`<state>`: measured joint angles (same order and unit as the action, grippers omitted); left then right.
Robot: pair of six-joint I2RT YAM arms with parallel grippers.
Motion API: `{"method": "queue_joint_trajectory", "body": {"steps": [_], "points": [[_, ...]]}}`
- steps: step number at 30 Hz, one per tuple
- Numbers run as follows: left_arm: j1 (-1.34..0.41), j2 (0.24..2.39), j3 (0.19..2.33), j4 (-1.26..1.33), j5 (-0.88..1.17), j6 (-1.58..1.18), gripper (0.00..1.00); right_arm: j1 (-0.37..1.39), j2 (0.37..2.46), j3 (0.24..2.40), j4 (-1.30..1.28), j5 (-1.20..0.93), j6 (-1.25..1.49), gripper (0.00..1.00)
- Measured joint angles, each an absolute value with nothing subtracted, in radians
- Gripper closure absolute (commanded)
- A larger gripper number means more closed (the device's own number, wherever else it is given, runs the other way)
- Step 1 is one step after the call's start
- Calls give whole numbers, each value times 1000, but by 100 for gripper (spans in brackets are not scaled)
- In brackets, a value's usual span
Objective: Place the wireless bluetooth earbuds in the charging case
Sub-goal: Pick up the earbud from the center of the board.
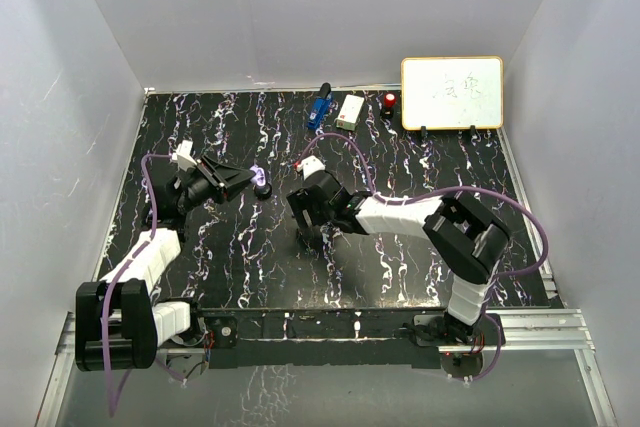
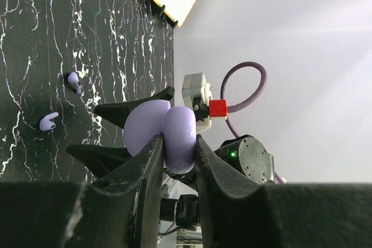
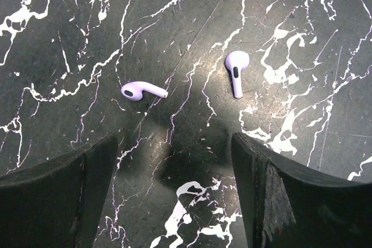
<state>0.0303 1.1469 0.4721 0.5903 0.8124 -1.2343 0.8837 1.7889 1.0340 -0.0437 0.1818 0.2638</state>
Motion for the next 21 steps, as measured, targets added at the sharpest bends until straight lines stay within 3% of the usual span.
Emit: {"method": "queue_joint_trajectory", "body": {"steps": [21], "points": [[58, 1147, 462, 598, 832, -1242, 100, 902, 1823, 1068, -46, 205, 264, 36]]}}
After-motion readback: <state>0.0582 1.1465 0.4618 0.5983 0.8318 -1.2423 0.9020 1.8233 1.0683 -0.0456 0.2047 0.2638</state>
